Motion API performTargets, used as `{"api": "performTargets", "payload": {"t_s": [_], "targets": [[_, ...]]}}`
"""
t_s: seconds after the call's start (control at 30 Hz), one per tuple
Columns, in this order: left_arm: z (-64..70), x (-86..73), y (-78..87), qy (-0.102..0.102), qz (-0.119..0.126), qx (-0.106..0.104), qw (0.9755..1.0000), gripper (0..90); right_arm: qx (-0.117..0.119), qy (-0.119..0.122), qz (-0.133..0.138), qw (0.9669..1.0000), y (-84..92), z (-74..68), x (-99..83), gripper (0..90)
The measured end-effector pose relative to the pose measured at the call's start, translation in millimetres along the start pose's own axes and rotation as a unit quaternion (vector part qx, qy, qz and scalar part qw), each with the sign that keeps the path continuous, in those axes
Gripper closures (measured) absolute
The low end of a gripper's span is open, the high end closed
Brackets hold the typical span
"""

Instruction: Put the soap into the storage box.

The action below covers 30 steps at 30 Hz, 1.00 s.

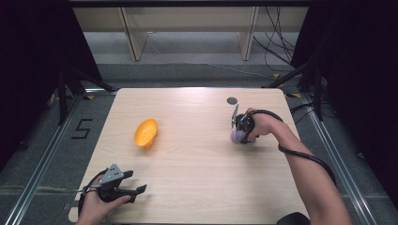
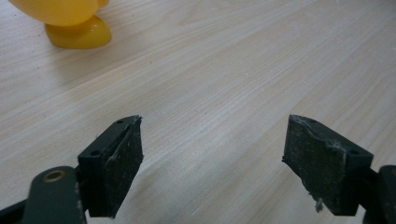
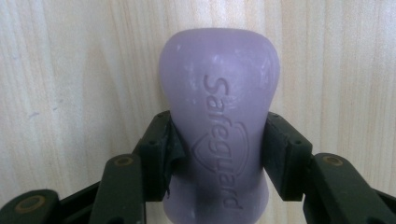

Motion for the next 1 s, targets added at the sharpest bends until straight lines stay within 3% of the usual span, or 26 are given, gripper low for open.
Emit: {"api": "performTargets", "payload": {"t_s": [0.07,0.17,0.23,0.3,0.33,0.43,0.47,0.5,0.53,0.57,0.6,0.63,0.67,0.7,0.73,0.8,0.9,1.0], "targets": [[-0.1,-0.1,0.4,0.001,-0.001,0.001,1.0000,18.9,0.002,-0.043,-0.014,0.9990,1.8,-3.4,-1.5,50.1],[0.1,0.0,0.4,0.002,0.000,0.001,1.0000,19.0,0.003,-0.038,-0.012,0.9992,1.7,-3.0,-1.1,50.3],[0.2,-0.1,0.0,0.002,0.000,-0.001,1.0000,19.3,0.003,-0.054,0.002,0.9986,4.0,-9.4,-0.2,50.4],[0.2,0.0,-0.2,0.002,0.001,-0.002,1.0000,19.4,0.010,-0.059,0.000,0.9982,5.6,-11.4,-0.1,50.4],[-1.6,-0.5,0.3,-0.006,-0.007,0.002,1.0000,19.4,0.006,-0.054,0.005,0.9985,8.5,-14.5,1.1,50.4],[0.5,0.0,-0.5,0.003,0.000,-0.002,1.0000,19.6,0.005,-0.024,0.020,0.9995,24.9,-35.7,8.6,50.5],[0.6,0.0,-0.5,0.003,0.000,-0.002,1.0000,19.6,0.005,-0.024,0.020,0.9995,24.9,-35.7,8.6,50.5],[0.6,0.1,-0.4,0.003,-0.002,-0.003,1.0000,19.7,0.005,0.008,0.035,0.9994,32.3,-52.9,15.8,50.5],[0.7,0.1,-0.4,0.003,-0.002,-0.003,1.0000,19.7,0.005,0.008,0.035,0.9994,32.3,-52.9,15.8,50.5],[0.8,0.0,-0.7,0.002,-0.002,-0.002,1.0000,19.7,0.005,0.011,0.030,0.9995,35.6,-61.7,18.2,50.5],[-1.5,-0.7,0.2,-0.010,-0.014,0.005,0.9998,19.8,0.006,0.026,0.035,0.9990,38.7,-72.7,22.4,50.5],[2.1,-0.1,-0.9,0.008,-0.004,-0.002,1.0000,19.9,0.001,0.053,0.040,0.9978,45.4,-95.8,31.2,50.6],[1.8,0.3,-0.9,0.000,-0.002,-0.003,1.0000,19.9,0.001,0.053,0.040,0.9978,45.4,-95.8,31.2,50.6],[2.0,0.4,-0.6,0.000,-0.004,-0.004,1.0000,19.9,-0.009,0.088,0.055,0.9946,48.2,-102.5,37.3,50.6],[2.1,0.7,-0.9,-0.001,0.000,-0.002,1.0000,20.0,-0.018,0.072,0.050,0.9960,54.0,-115.8,40.2,50.6],[0.4,0.5,0.6,-0.008,-0.007,0.002,0.9999,20.0,-0.039,0.083,0.075,0.9930,63.5,-134.4,53.4,50.6],[0.0,1.1,1.3,-0.004,-0.003,0.006,1.0000,20.0,-0.060,0.085,0.084,0.9910,69.9,-141.6,61.9,50.6],[-0.4,2.3,3.4,0.005,0.007,0.009,0.9999,20.9,-0.091,0.088,0.116,0.9852,78.2,-150.0,81.9,50.6]]}}
Point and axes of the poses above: each handheld gripper's, and its own axes: y roughly backward along the jaws, x roughly out of its top, z roughly to its right, the point moved 5 cm from there along -y, roughly forward along the jaws, and after that the axes turned 3 degrees about -z, right-handed, at the moved point
